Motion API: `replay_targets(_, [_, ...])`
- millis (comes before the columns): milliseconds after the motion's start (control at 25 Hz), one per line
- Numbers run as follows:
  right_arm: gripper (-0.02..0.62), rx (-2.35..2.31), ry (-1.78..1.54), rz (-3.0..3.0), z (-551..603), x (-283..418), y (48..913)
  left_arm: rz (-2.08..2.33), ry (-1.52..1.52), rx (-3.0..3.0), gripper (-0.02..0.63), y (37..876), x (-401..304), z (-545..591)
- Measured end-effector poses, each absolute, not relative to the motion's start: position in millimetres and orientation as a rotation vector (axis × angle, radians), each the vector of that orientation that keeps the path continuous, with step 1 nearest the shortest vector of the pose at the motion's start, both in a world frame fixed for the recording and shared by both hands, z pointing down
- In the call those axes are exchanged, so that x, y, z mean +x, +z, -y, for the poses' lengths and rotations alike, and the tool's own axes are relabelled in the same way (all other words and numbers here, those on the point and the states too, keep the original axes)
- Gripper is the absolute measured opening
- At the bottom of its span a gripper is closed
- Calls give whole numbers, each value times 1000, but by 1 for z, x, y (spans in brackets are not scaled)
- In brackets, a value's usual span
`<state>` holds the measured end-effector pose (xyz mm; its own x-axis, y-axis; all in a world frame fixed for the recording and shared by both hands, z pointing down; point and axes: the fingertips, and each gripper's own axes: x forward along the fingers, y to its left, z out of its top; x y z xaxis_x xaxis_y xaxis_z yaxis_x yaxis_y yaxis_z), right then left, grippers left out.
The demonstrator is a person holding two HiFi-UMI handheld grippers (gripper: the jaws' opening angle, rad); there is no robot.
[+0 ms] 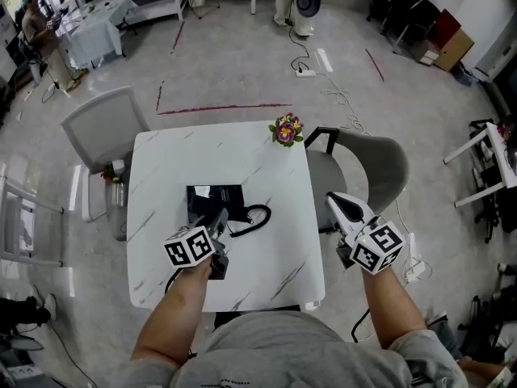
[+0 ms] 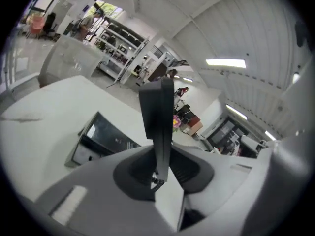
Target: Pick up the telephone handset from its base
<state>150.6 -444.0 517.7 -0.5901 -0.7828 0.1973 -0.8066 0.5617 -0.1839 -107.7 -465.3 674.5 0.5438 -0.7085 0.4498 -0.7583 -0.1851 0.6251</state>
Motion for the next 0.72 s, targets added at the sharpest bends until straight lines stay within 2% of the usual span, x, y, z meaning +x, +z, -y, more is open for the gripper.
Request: replay_targets(720, [5, 1413, 60, 2875, 421, 148, 364, 1036, 325, 2687, 137, 431, -38, 461])
